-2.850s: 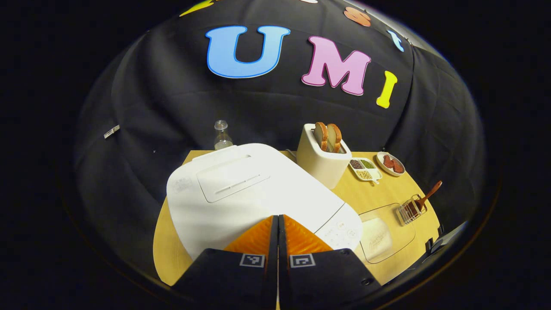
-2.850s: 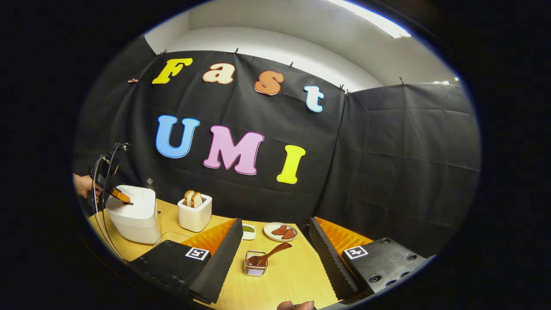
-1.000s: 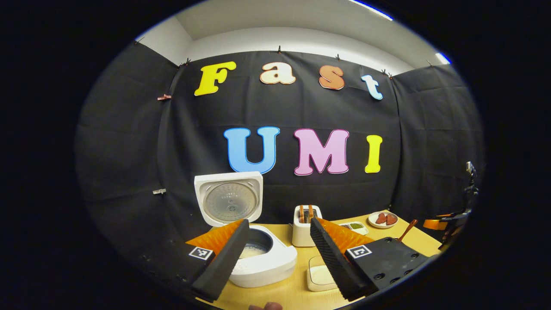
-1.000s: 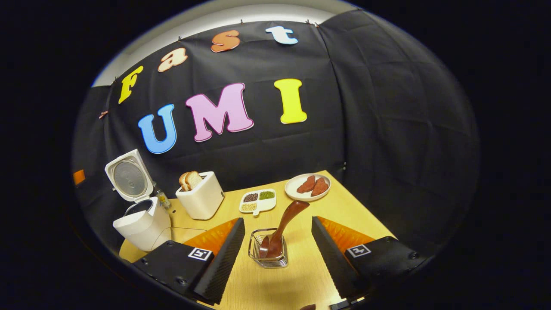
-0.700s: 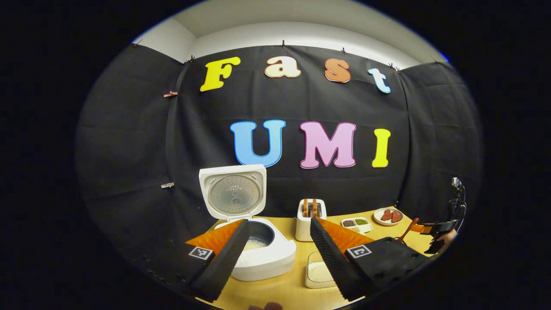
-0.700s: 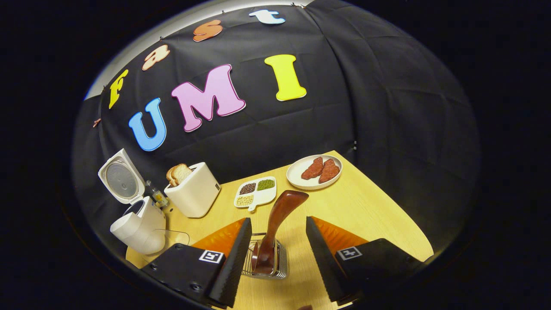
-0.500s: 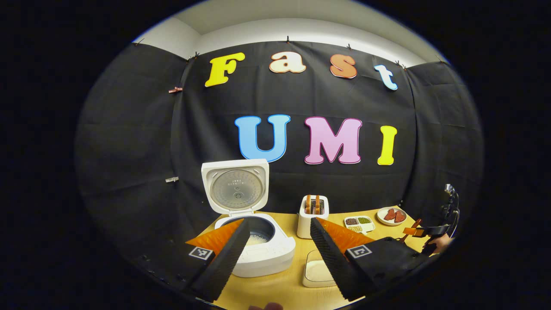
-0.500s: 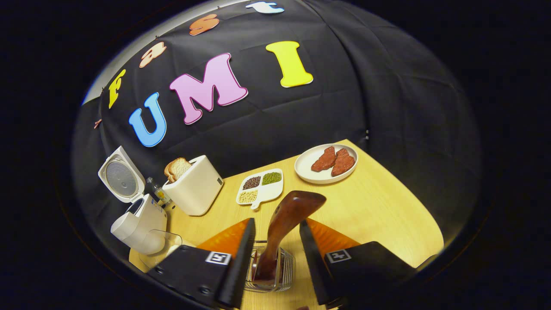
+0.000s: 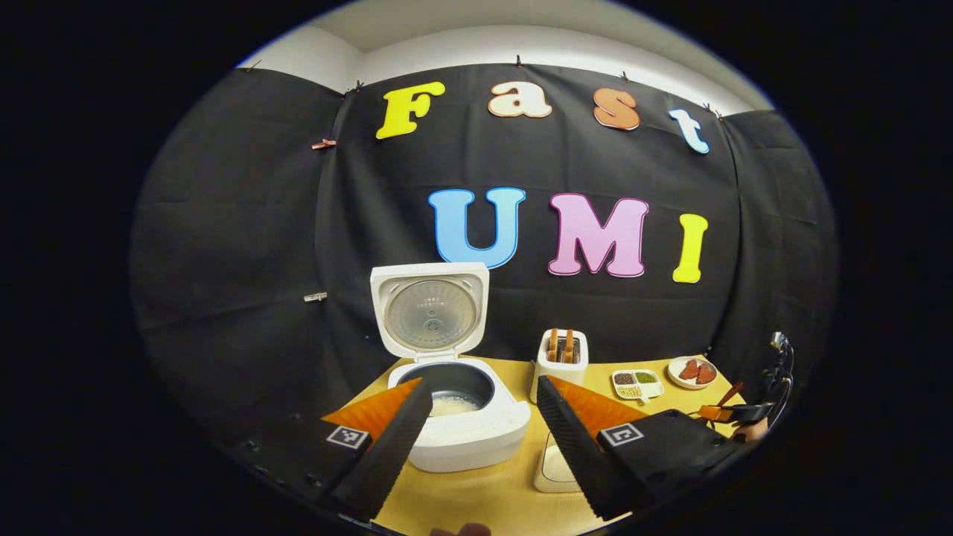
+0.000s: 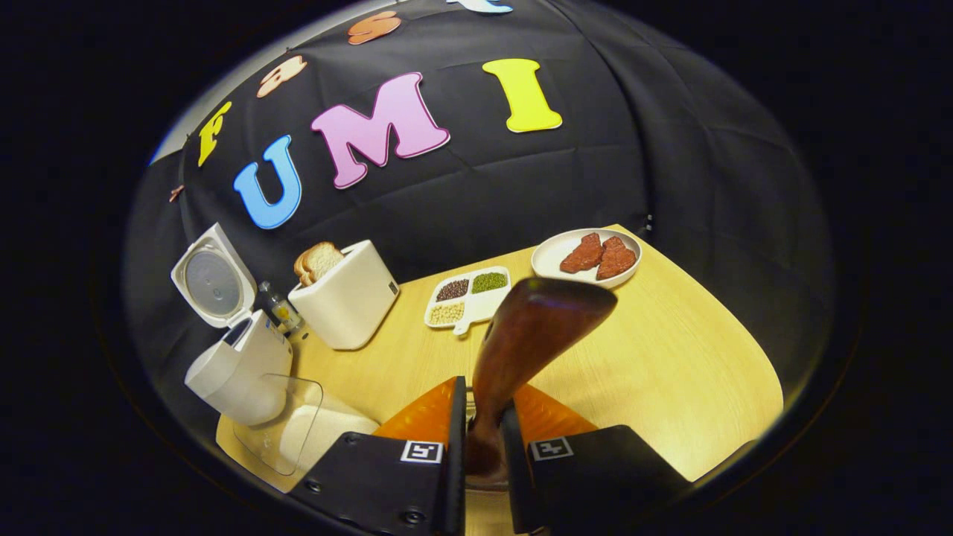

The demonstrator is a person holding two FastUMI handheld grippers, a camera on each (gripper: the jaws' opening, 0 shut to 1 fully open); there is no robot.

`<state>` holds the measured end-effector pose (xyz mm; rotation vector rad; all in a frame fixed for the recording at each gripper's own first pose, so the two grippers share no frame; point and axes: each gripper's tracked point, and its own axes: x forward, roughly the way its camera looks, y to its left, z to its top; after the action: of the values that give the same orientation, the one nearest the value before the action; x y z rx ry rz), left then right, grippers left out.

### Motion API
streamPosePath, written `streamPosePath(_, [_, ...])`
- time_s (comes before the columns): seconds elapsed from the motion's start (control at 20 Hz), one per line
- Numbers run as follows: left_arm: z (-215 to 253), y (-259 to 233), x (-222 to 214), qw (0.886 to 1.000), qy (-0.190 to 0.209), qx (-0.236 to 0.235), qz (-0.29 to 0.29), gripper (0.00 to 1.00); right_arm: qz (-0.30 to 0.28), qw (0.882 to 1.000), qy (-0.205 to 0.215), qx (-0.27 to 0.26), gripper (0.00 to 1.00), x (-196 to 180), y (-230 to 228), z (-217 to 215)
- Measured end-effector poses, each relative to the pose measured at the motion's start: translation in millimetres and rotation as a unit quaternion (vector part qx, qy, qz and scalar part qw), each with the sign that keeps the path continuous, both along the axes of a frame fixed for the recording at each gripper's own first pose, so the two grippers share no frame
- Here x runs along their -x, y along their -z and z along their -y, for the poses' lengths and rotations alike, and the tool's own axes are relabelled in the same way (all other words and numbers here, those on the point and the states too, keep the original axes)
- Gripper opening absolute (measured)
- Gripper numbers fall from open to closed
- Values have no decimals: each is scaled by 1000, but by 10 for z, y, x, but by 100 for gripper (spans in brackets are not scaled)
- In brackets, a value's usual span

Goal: Close the left gripper, press the button to open the rice cooker; take a wooden spoon from the chopstick holder with the right hand, scoop a spoonful of rice and pour it into the rice cooker, then put the wooden spoon back into the chopstick holder.

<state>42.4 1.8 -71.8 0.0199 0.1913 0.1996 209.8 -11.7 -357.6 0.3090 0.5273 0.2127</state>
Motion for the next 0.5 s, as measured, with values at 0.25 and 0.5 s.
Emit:
streamPosePath(0.25, [-232,25,116,1000,8,1,1,97,-7,999,37,13,25,14,29,18])
streamPosePath(0.5, [-469,-17,257,1000,9,-1,5,97,-1,997,81,3,16,-16,-186,174])
